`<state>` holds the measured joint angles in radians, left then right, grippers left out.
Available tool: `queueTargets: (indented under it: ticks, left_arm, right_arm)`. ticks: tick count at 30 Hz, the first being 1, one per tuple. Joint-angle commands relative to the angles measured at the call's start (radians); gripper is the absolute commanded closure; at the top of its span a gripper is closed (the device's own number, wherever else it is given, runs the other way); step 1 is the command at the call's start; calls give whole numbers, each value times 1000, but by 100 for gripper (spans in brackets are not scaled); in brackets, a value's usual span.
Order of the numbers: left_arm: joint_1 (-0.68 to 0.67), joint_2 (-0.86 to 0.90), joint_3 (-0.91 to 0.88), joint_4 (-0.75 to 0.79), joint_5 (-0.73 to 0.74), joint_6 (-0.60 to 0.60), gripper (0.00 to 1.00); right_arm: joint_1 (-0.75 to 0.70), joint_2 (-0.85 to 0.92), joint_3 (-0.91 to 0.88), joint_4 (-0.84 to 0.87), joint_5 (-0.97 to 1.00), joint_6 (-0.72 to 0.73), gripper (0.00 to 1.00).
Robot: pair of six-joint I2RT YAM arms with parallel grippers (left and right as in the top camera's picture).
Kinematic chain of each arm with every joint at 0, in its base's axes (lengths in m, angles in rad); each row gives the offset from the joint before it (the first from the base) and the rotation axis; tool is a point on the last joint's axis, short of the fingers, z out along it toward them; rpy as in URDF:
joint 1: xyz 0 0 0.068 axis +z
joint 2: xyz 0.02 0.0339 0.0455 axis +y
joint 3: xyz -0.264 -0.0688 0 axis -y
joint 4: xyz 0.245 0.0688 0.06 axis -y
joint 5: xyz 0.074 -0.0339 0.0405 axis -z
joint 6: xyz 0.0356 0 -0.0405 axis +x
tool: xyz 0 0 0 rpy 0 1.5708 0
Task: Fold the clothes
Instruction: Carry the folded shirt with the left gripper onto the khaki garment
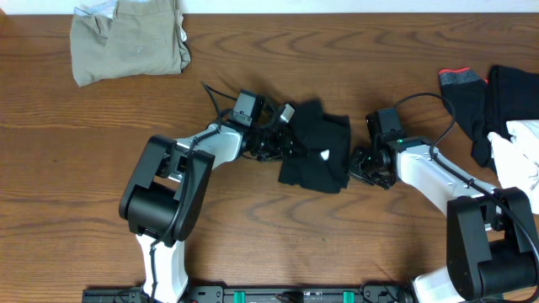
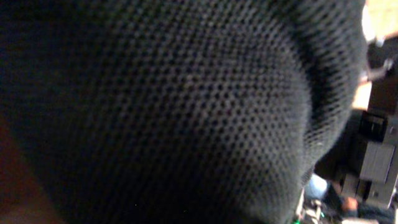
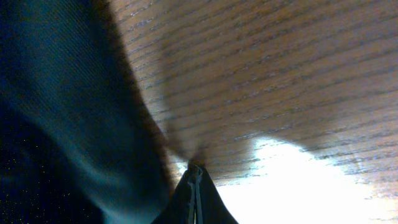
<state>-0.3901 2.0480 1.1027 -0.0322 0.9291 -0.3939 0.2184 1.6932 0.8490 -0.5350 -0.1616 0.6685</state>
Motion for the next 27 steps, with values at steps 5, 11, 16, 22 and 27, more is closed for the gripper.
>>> queueTargets:
  ticks: [5, 11, 16, 22, 27]
  left_arm:
    - [89, 9, 152, 39, -139, -66, 94]
    - [159, 9, 273, 190, -139, -214, 94]
    - [228, 9, 385, 253, -195, -293, 94]
    - [325, 9, 461, 321, -352, -387, 94]
    - [404, 9, 461, 397, -584, -521, 94]
  right_arm:
    - [-10, 40, -37, -23, 68, -12, 99]
    - [-10, 40, -38, -38, 68, -13, 98]
    - [-10, 40, -38, -46, 68, -23, 97]
    - [-10, 40, -38, -106, 68, -28, 98]
    - [-10, 40, -38, -146, 67, -38, 98]
